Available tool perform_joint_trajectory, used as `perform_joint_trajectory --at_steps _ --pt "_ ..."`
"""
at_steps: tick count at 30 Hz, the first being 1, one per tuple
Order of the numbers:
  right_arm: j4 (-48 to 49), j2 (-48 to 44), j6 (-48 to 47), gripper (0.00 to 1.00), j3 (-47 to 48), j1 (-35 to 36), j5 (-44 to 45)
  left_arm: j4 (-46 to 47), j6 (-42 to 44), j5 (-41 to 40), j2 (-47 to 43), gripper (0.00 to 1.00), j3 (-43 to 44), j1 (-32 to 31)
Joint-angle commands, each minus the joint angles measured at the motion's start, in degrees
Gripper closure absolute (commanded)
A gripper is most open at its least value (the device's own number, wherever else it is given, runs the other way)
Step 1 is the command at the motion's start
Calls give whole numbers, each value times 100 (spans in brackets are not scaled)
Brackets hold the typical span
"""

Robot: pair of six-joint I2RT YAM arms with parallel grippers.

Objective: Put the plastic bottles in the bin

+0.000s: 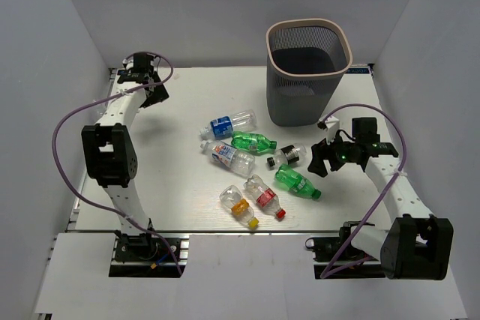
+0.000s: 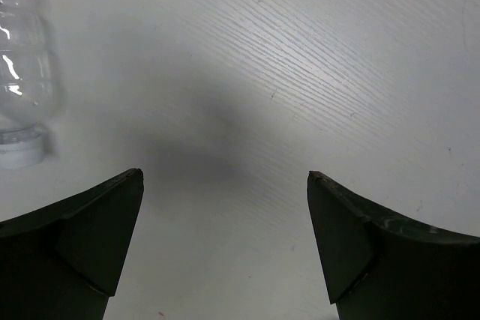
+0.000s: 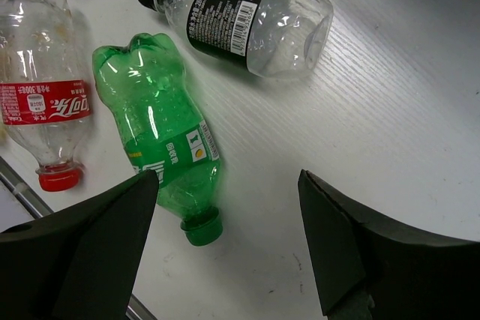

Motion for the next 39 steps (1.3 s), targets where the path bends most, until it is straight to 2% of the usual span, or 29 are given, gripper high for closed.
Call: perform_joint_trajectory --at_steps 1,9,18,27,31,34,39 --pt "242 22 106 19 -90 13 -229 -117 -99 -62 -508 0 -26 -8" --pt "269 101 10 19 -90 22 -325 -329 -514 -616 -1315 0 -631 238" --pt "339 145 45 19 -152 39 -598 -795 -267 -835 -1246 0 -571 650" --pt "137 338 -78 19 94 48 -871 -672 400 -1283 -1307 0 -676 765" --pt "-248 374 -367 22 244 39 -888 -724 795 -1731 -921 0 -431 765" --pt "-618 400 -824 26 376 31 -897 -602 1226 -2135 -649 3 -369 765" --pt "-1057 584 -1386 32 639 48 -879 -92 1982 -2198 -245 15 -544 932"
